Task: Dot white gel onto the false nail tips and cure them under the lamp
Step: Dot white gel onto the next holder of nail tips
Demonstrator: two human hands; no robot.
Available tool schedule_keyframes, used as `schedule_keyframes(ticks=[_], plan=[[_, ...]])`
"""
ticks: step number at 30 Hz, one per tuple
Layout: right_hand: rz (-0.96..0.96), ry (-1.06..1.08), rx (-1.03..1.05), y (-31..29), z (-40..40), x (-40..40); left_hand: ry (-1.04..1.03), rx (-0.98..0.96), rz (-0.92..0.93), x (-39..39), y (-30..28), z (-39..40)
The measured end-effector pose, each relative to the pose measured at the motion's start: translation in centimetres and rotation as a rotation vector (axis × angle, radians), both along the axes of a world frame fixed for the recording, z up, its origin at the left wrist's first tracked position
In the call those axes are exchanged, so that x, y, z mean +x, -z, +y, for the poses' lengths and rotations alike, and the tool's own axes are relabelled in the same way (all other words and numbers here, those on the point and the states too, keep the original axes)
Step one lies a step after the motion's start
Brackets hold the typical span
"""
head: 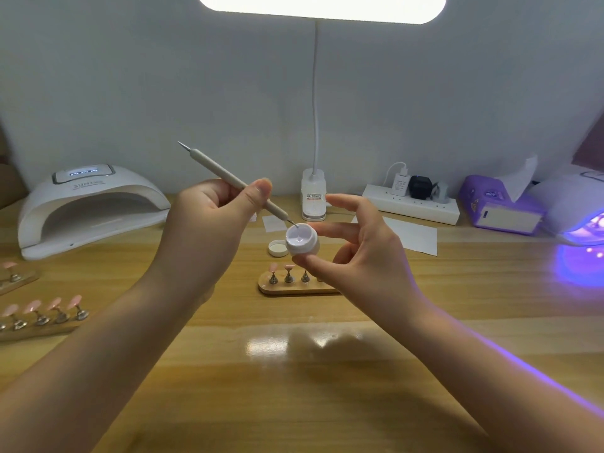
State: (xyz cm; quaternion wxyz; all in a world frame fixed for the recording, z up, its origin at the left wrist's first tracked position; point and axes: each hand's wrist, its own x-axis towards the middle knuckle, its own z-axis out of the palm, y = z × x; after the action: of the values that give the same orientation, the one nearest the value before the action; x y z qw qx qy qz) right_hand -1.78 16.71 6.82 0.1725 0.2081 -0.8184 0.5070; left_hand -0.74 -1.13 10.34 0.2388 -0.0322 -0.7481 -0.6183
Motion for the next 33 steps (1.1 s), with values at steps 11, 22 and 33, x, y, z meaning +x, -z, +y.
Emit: schedule_keyframes(ticks=[11, 22, 33], plan=[[0.008, -0.007, -0.005, 0.0, 0.1, -0.1, 0.118, 0.295, -0.230, -0.9, 0.7, -0.5], [0.053, -0.006, -0.050, -0.1, 0.2, -0.1, 0.150, 0.356, -0.311, -1.3, 1.2, -0.6], [0.069, -0.026, -0.070, 0.1, 0.3, -0.2, 0.168, 0.411, -0.366, -1.3, 1.3, -0.5]])
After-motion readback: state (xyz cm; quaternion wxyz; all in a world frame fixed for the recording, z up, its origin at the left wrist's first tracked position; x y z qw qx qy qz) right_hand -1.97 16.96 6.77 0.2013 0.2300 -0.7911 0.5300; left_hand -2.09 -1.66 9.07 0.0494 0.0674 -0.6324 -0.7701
